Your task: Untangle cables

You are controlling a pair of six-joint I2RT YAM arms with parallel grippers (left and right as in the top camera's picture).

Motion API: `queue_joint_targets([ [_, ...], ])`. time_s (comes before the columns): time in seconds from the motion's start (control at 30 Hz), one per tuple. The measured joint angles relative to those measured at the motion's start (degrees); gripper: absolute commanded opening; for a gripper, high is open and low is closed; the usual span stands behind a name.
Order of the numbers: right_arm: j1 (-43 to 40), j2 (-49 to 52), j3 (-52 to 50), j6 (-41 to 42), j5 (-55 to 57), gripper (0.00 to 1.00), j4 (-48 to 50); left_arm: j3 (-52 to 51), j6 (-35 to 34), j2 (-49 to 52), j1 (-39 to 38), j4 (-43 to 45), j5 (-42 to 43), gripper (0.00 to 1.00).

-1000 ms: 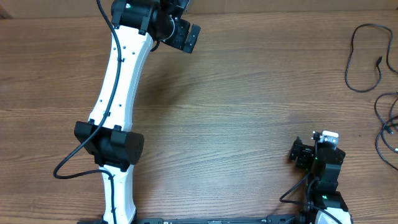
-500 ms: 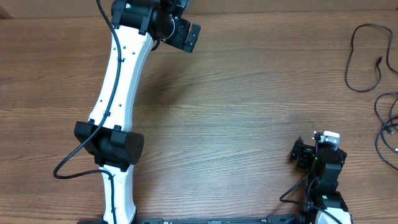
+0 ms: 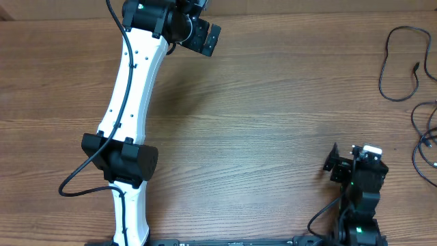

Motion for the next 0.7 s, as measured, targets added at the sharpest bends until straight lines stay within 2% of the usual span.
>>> queue_joint_targets([
  [0.23,1.1,-15.0,0.0,0.1,0.3,1.0,-0.5,0.0,0.0,0.0,0.0,0.2,0.0,1.0],
  [0.4,3.0,-21.6,0.0,0.0,0.4,1.0,-0.5,0.0,0.0,0.0,0.0,0.2,0.0,1.0],
  [0.7,6.8,-24.5,0.0,0.1,0.3,1.0,-0.5,0.0,0.0,0.0,0.0,0.0,0.0,1.0],
])
